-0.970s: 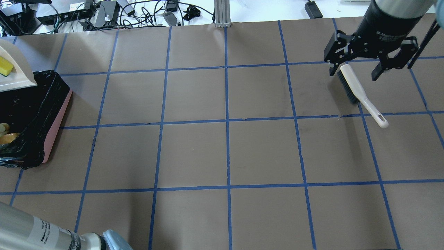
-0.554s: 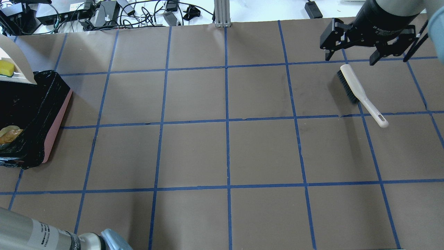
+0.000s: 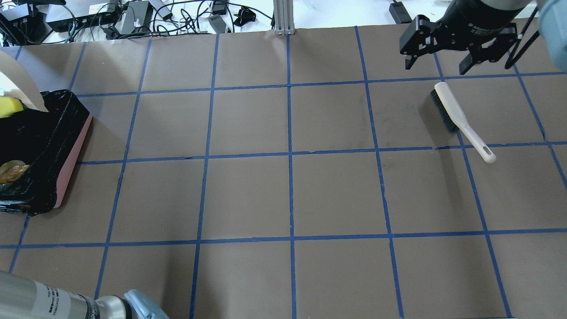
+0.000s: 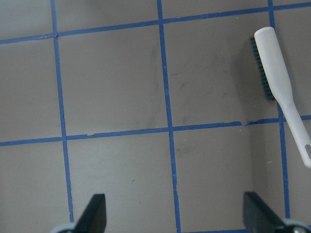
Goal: Sweep and dump trash into bin
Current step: 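Hold the dustpan tipped over the bin with the left gripper while the right rises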
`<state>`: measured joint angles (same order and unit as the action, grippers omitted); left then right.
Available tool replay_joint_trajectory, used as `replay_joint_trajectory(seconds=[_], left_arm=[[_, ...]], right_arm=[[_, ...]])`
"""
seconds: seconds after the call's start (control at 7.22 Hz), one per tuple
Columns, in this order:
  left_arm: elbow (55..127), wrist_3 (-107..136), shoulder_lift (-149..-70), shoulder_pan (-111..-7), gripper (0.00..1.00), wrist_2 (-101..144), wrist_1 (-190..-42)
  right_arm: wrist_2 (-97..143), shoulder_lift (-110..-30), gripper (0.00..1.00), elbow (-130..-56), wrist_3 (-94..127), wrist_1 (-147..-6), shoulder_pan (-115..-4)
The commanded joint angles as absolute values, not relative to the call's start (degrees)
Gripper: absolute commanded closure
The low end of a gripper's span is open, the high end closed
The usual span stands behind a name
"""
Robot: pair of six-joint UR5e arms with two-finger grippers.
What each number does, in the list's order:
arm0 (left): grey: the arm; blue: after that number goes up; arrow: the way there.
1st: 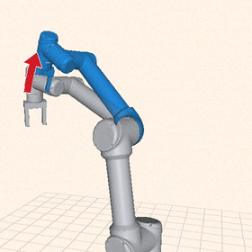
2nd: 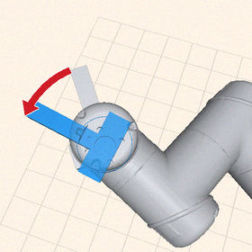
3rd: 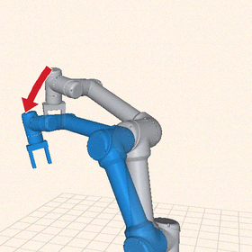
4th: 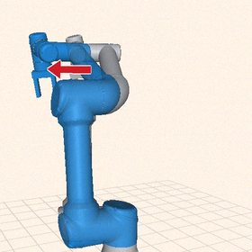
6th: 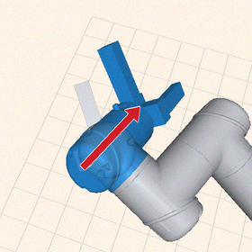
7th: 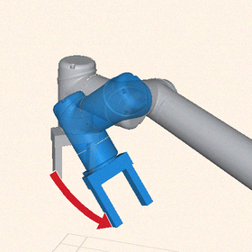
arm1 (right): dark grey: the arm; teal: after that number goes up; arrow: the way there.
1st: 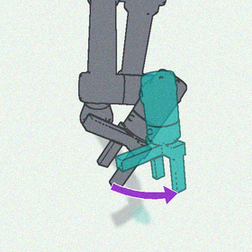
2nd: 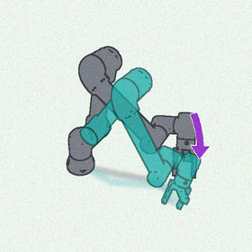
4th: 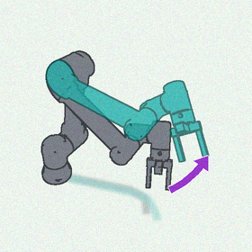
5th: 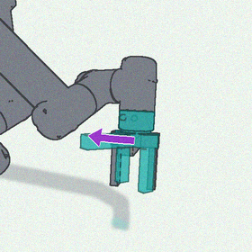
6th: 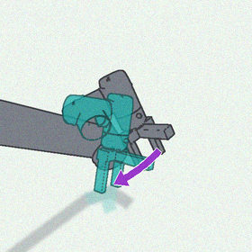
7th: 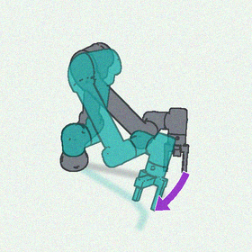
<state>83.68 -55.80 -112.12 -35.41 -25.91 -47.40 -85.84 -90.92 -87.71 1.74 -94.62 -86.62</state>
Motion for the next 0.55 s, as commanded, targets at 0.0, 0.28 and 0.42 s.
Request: replay_joint_trajectory(seconds=[0.0, 0.28, 0.42], left_arm=[[84.0, -52.7, -109.9, -35.8, 1.0, -27.6, -48.0], [83.1, -26.3, -107.1, -42.0, 1.0, -48.4, -47.6], [82.8, -15.5, -105.4, -47.8, 1.0, -60.8, -47.9]], right_arm=[[-86.0, -90.8, 0.0, -88.1, 1.4, -92.7, -86.7], [-86.0, -90.7, 0.0, -88.0, 2.2, -93.0, -86.7], [-86.0, -90.6, 0.0, -87.7, 2.3, -93.3, -86.1]])
